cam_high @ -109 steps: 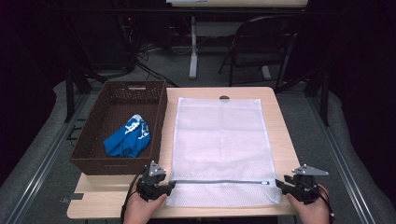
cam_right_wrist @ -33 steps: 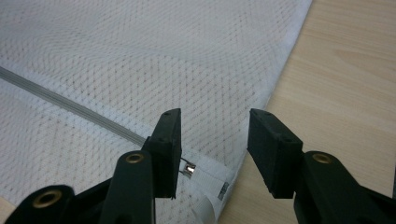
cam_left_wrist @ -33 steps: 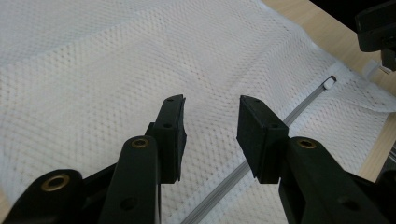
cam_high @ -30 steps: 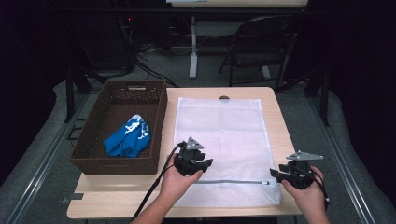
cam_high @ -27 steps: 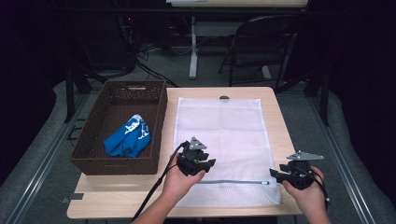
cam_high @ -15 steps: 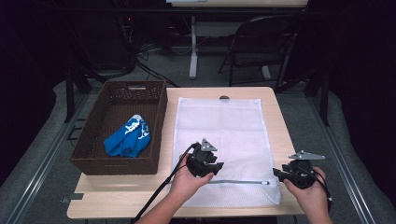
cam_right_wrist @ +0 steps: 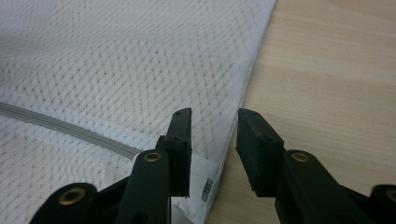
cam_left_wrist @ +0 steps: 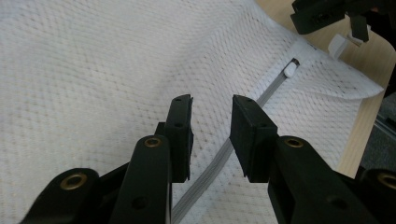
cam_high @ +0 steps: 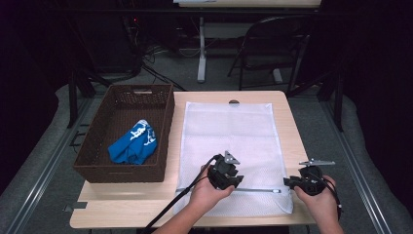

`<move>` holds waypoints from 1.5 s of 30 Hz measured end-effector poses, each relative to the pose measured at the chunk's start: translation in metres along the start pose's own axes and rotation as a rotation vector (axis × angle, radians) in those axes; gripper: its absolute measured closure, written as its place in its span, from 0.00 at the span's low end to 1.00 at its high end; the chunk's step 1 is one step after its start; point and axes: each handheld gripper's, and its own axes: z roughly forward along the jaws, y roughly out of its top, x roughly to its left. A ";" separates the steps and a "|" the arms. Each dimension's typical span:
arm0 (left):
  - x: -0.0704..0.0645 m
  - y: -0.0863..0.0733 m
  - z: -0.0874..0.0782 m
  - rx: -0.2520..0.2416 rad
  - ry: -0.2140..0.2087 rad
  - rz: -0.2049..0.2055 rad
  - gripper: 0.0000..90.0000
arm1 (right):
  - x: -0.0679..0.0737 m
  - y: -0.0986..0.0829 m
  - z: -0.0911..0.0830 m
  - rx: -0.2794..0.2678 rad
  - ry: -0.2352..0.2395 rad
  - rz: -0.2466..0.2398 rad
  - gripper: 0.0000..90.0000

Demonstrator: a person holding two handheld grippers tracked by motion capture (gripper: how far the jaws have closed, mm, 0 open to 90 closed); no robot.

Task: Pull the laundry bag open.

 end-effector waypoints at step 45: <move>-0.026 -0.002 0.047 0.045 -0.097 0.019 0.81 | -0.002 0.003 -0.004 -0.019 0.045 0.013 1.00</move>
